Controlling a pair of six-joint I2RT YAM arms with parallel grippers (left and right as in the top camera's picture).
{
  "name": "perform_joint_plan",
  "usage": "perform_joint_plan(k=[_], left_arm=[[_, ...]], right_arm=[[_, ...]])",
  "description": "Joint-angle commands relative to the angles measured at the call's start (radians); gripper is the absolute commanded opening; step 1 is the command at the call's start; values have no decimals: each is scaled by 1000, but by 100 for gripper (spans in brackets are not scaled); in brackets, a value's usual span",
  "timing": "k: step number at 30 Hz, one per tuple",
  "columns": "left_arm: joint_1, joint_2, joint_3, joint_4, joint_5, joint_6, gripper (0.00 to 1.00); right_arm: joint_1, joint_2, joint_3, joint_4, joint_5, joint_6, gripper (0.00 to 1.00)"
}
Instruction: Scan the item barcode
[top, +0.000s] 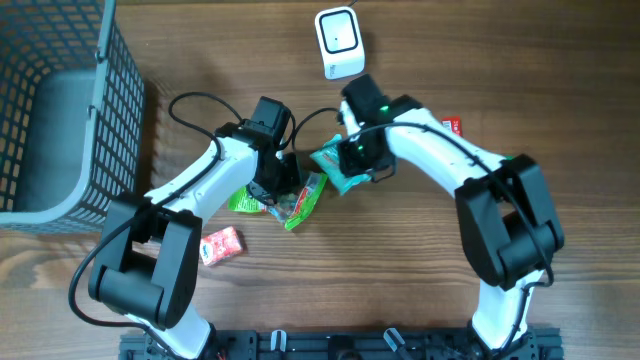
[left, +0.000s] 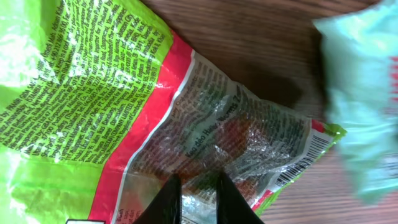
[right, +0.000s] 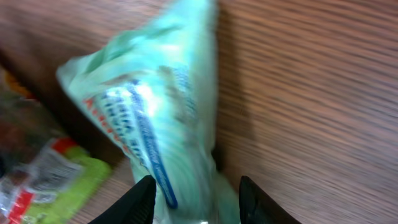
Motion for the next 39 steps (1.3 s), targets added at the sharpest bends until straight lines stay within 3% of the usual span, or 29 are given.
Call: perform_joint_plan(k=[1,2,3,4,8,10,11,12,15,20,23,28,32,39], left_arm=[[5,27,-7,-27,-108,2,17],[5,27,-7,-34,-140,2,18],[7,26,-6,-48,-187,2,17],[17,25,-6,-74,-249,2,17],[105,17,-4,-134,-294,6,15],[141,-29,5,-135,-235,47,16],[151,-87,25,-132,-178,58,20],[151,-114,32,-127,-161,55,24],[151,-257,43,-109,-93,-7,44],[151,-299,42,-109,-87,-6,55],[151,-299,42,-109,-87,-6,54],[151,-299,42,-118,-87,-6,54],[151,-299,42,-119,-87,-6,54],[151,-299,42,-117,-87,-6,55]], right_arm=[[-6,-7,2,-16,-54,-24,40],[-3,-7,2,-15,-40,-28,38],[-3,-7,2,-14,-11,-29,22],[-6,-8,2,-15,33,-32,16],[-25,-96,14,-81,192,-102,4],[-25,-168,14,-135,422,-84,4],[-25,-219,14,-188,669,-9,4],[-25,-234,14,-220,796,31,4],[-2,-225,-32,-280,921,157,4],[161,-221,-198,-154,1229,212,4],[256,-176,-221,-67,1266,150,4],[273,1,-222,52,1321,-13,4],[286,15,-222,101,1066,-15,4],[304,11,-219,110,899,37,34]])
